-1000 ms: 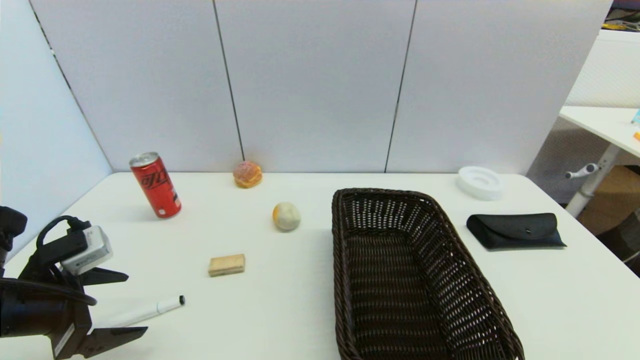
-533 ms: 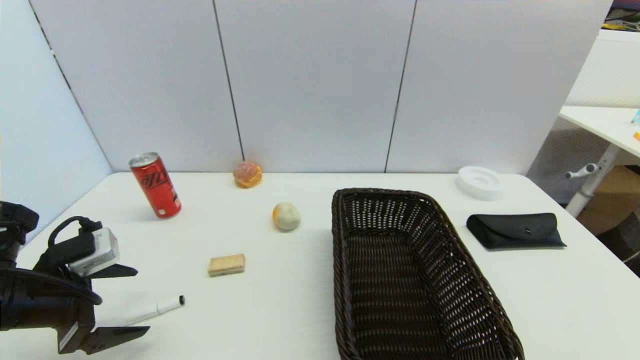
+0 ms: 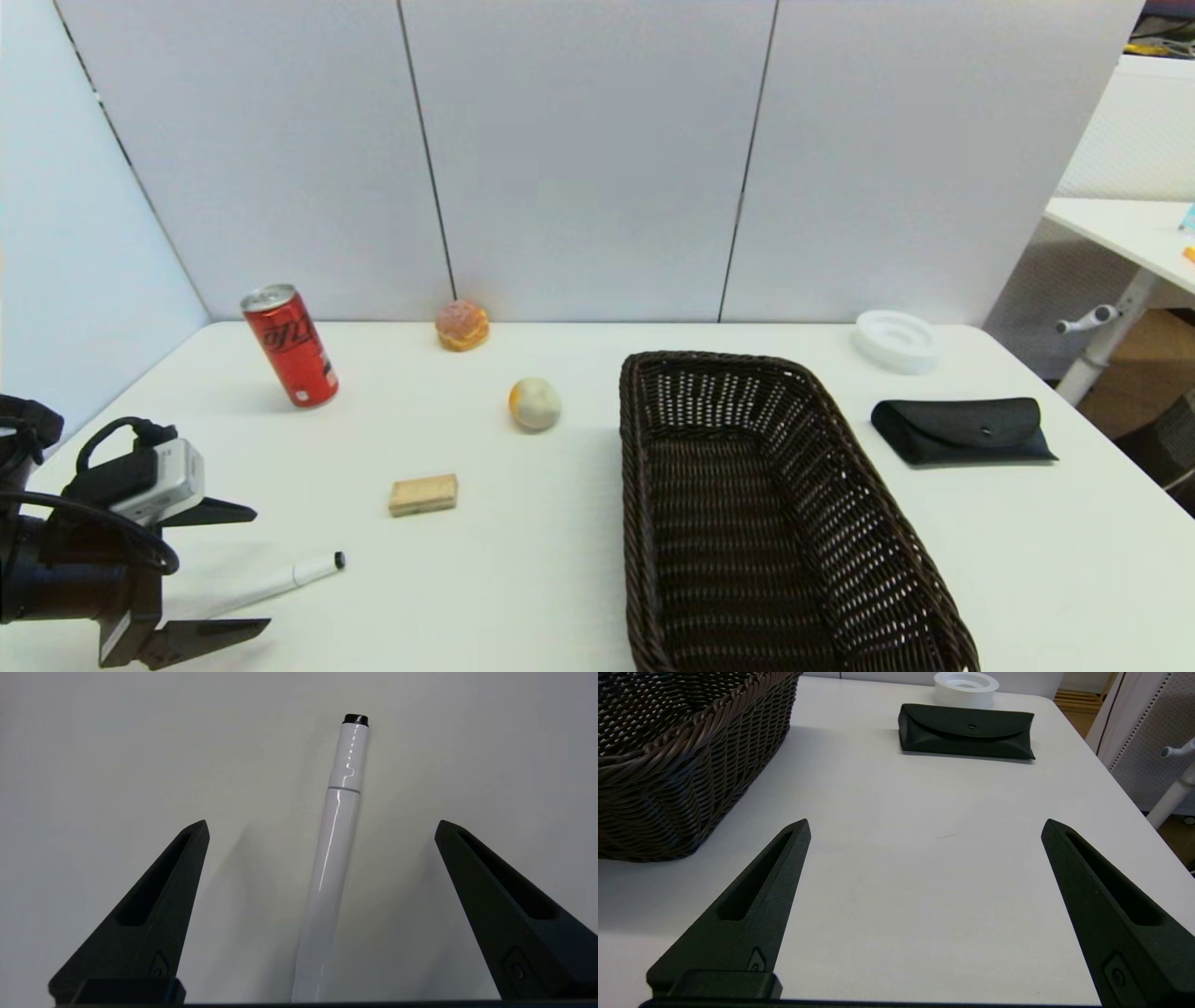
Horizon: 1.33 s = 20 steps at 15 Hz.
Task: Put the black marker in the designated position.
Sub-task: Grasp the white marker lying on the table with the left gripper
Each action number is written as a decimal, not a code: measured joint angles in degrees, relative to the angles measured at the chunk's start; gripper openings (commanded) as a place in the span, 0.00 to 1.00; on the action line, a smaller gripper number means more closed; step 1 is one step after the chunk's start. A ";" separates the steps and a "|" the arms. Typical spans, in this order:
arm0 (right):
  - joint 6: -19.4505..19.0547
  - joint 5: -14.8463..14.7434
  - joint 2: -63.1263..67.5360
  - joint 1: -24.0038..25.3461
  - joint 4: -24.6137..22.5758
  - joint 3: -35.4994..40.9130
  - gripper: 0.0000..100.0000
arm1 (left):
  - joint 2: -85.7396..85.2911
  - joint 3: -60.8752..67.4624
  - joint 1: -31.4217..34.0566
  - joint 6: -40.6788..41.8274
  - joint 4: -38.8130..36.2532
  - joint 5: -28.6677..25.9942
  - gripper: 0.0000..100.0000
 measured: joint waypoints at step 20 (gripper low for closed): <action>0.00 0.00 0.00 0.00 -0.02 0.00 1.00 | 5.00 -1.16 0.80 1.77 6.23 0.78 0.00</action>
